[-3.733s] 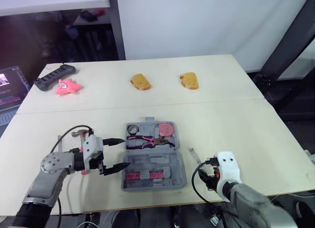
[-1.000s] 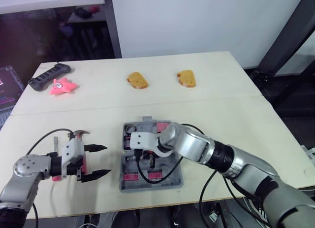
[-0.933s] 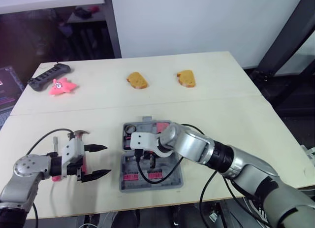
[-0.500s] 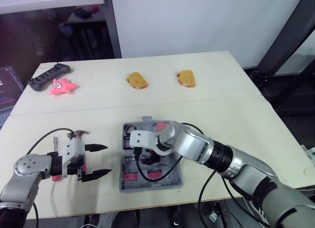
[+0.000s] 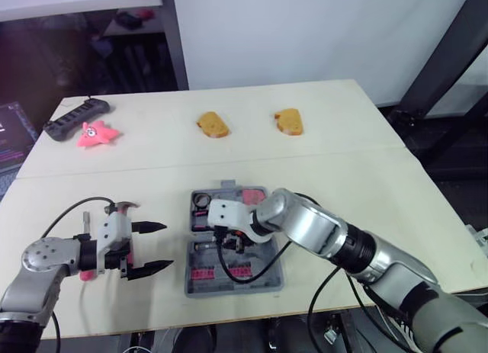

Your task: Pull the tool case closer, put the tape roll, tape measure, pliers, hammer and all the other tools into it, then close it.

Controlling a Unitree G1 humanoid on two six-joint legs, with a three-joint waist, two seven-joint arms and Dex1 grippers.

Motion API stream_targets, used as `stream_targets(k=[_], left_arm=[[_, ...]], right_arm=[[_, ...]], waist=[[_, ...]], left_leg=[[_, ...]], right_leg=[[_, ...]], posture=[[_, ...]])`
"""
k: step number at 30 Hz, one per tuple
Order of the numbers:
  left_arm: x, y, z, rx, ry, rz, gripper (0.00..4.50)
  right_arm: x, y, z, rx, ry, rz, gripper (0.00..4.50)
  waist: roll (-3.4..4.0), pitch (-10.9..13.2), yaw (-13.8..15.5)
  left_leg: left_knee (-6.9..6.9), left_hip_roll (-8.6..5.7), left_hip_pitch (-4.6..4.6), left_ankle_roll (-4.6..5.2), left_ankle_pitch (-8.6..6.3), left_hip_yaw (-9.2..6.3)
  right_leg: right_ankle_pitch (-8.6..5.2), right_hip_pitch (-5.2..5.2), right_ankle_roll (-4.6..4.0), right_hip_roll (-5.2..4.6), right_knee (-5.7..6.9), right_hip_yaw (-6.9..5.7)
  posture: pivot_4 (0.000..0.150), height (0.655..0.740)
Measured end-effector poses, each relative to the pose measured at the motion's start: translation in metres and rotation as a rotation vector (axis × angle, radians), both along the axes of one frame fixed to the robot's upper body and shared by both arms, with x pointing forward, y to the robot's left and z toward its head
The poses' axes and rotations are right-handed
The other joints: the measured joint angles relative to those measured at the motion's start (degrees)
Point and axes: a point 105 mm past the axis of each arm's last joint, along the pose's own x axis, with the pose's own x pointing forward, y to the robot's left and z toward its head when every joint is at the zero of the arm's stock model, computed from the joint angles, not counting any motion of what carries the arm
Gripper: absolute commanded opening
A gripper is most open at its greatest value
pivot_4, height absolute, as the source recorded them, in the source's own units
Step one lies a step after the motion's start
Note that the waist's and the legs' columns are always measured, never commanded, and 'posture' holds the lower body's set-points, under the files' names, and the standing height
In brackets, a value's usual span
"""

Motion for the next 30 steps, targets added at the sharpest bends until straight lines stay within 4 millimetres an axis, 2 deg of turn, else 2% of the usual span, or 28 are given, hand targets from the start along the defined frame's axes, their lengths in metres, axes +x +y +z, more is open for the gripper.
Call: stream_targets(k=[15,25,30], left_arm=[[-0.001,0.0,-0.001,0.001,-0.001,0.008,4.5],[-0.001,-0.001,0.0,-0.009,0.002,0.01,4.5],[-0.001,-0.002,0.001,-0.015,0.004,0.006,4.5]], right_arm=[[0.003,-0.002,-0.022,-0.011,0.028,-0.014,0.03],[0.003,0.002,-0.027,-0.004,0.082,-0.064,0.03],[0.0,0.004,-0.022,0.055,0.133,-0.084,0.03]], waist=[[-0.01,-0.01,0.0],[-0.09,-0.14,-0.24],[-0.08,-0.14,-0.1]], left_leg=[[0.0,0.01,0.04,0.0,0.0,-0.01],[-0.02,0.06,0.23,0.0,0.0,-0.01],[-0.01,0.09,0.24,0.0,0.0,-0.02]], right_leg=[[0.0,0.04,0.0,0.02,0.01,0.0],[0.02,0.18,-0.04,0.11,0.03,0.02],[0.03,0.21,-0.07,0.14,0.03,0.01]], posture=[[0.15,0.74],[0.15,0.74],[0.15,0.74]])
